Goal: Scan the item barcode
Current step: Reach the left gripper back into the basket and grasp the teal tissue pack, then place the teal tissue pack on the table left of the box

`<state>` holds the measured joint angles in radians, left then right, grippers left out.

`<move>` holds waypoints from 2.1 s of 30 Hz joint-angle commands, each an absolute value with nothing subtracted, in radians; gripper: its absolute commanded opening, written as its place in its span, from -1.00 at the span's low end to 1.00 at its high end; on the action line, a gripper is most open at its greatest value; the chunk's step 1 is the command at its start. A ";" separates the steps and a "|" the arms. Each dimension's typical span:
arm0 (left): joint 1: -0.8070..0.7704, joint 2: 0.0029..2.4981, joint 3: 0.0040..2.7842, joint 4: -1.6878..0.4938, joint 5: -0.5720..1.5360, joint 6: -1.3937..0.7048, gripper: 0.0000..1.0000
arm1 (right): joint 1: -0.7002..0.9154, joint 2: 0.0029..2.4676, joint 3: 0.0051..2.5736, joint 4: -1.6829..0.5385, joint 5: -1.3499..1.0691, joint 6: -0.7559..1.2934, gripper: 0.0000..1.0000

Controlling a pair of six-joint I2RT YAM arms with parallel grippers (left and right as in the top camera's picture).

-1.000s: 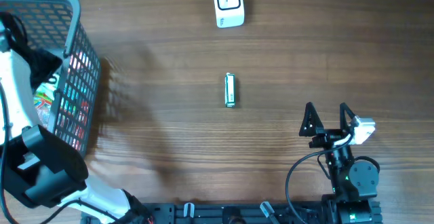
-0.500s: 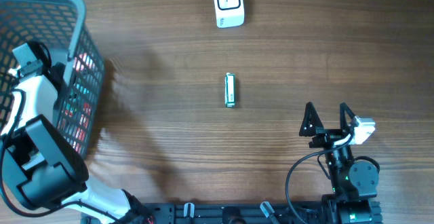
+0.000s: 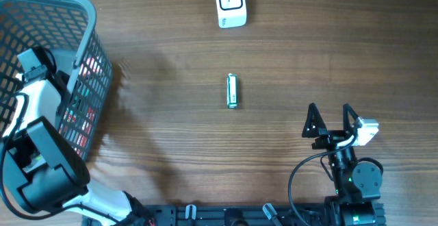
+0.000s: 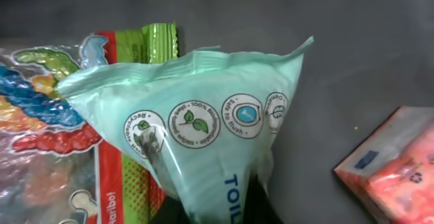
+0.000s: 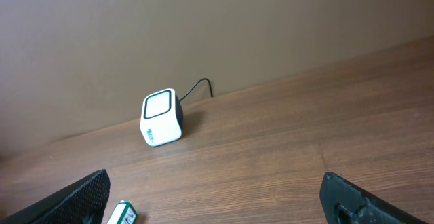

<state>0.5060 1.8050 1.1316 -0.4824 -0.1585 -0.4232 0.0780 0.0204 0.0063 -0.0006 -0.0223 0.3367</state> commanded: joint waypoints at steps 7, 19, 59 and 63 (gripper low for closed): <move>0.497 1.440 1.431 -0.686 -0.186 -0.405 -0.92 | 0.074 0.018 0.006 0.003 -0.028 0.343 0.99; 0.051 1.219 1.420 -1.070 0.109 -0.370 -0.92 | 0.074 0.018 0.006 0.003 -0.028 0.343 1.00; 0.076 1.539 1.489 -1.093 -0.163 -0.476 -0.88 | 0.074 0.018 0.006 0.003 -0.028 0.343 1.00; 0.160 1.540 1.489 -0.971 -0.163 -0.476 -0.88 | 0.074 0.018 0.006 0.003 -0.028 0.343 0.99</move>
<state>0.0994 1.5337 1.4879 -1.0290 -0.1230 -0.4763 0.0776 0.0204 0.0063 -0.0002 -0.0223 0.3363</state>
